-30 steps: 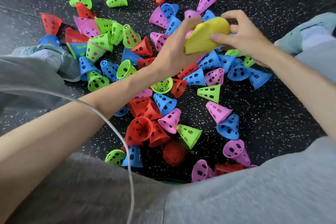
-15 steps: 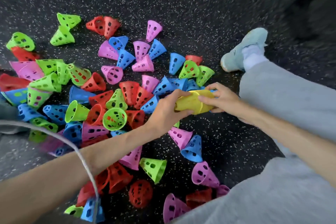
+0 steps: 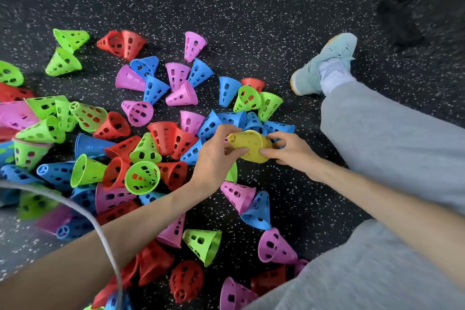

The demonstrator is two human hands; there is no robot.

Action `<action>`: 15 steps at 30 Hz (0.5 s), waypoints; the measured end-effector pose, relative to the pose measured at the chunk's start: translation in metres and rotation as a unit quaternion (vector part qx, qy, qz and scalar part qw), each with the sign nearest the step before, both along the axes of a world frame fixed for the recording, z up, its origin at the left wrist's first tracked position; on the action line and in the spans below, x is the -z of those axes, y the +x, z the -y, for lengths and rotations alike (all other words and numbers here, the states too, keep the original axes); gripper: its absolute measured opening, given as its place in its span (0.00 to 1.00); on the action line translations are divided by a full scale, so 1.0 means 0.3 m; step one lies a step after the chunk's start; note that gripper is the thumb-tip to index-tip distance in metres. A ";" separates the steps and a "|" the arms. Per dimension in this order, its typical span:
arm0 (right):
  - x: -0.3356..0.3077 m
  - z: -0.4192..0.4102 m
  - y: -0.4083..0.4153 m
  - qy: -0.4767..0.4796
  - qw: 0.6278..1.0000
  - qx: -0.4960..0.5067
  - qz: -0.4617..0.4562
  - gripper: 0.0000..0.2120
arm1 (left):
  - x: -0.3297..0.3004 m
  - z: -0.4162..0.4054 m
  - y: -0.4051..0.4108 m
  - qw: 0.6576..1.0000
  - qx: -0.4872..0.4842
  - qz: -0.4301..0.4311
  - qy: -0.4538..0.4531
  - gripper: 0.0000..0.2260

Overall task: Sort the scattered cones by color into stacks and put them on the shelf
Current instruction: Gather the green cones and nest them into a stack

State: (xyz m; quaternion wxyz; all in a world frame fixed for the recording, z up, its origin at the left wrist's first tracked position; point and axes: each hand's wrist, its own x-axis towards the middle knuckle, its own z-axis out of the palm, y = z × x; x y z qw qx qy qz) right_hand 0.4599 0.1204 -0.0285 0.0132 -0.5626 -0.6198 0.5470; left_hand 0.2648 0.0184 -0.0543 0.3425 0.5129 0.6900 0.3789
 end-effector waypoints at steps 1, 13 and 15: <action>0.005 -0.001 0.005 0.005 1.000 0.000 0.005 0.25 | 0.002 -0.008 0.002 1.000 0.001 -0.008 0.002 0.18; -0.074 0.004 -0.010 0.045 0.997 0.026 -0.058 0.17 | 0.003 -0.104 0.021 0.998 0.051 -0.026 0.008 0.18; -0.091 0.010 -0.011 0.066 0.996 0.015 -0.056 0.14 | 0.005 -0.108 0.026 0.998 0.052 -0.024 0.010 0.18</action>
